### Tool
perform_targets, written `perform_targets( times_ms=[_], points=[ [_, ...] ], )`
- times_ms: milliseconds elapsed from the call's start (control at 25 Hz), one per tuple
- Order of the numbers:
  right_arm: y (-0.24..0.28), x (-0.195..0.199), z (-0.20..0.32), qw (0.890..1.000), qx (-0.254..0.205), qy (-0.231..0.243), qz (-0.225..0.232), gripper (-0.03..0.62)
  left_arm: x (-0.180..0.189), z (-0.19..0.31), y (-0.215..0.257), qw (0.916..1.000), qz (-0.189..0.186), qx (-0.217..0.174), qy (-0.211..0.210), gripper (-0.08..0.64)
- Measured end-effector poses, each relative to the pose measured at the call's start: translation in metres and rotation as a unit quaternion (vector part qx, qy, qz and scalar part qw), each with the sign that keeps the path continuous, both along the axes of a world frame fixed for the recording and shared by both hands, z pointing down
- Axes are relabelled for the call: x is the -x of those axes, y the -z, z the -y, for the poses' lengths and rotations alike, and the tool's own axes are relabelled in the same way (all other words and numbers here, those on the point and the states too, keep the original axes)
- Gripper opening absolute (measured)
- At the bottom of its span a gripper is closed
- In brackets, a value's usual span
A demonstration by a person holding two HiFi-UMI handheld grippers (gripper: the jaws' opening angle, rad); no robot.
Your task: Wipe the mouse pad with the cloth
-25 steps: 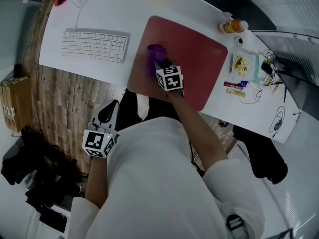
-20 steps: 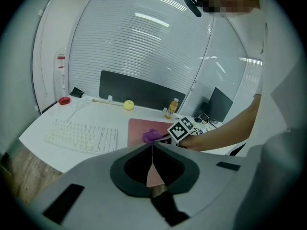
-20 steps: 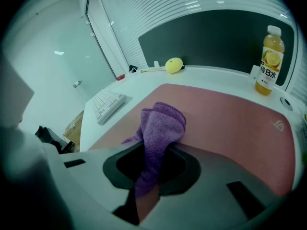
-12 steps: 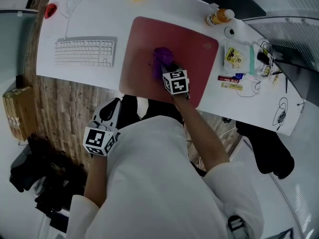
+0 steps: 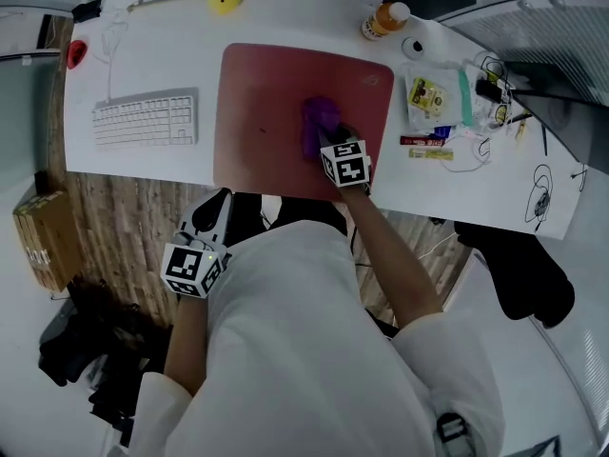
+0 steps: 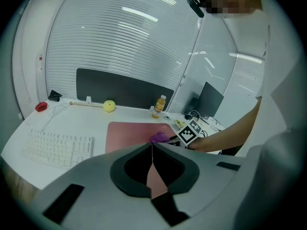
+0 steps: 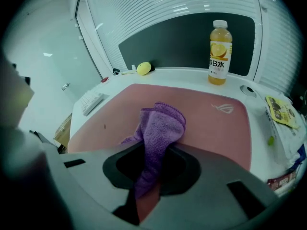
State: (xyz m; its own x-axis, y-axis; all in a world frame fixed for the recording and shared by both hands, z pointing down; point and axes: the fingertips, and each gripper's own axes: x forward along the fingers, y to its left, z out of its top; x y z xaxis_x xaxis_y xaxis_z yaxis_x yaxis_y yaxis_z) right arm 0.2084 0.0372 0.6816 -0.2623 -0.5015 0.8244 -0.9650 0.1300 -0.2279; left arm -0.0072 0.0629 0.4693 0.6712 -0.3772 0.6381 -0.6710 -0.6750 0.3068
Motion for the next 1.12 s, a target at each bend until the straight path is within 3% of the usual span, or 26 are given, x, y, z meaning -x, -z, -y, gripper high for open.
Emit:
perform_targets(
  times_ms=[800,1120],
  points=[
    [0.001,-0.124,-0.066,0.996,0.018,-0.061,-0.06,0.084,-0.067,0.001,0.002,0.9982,-0.009,-0.004,-0.06,0.021],
    [0.007,-0.157,-0.082,0.991,0.028,-0.098,-0.083,0.084,-0.074,0.003,-0.002,0.9972,-0.017,0.002,-0.072,0.021]
  ],
)
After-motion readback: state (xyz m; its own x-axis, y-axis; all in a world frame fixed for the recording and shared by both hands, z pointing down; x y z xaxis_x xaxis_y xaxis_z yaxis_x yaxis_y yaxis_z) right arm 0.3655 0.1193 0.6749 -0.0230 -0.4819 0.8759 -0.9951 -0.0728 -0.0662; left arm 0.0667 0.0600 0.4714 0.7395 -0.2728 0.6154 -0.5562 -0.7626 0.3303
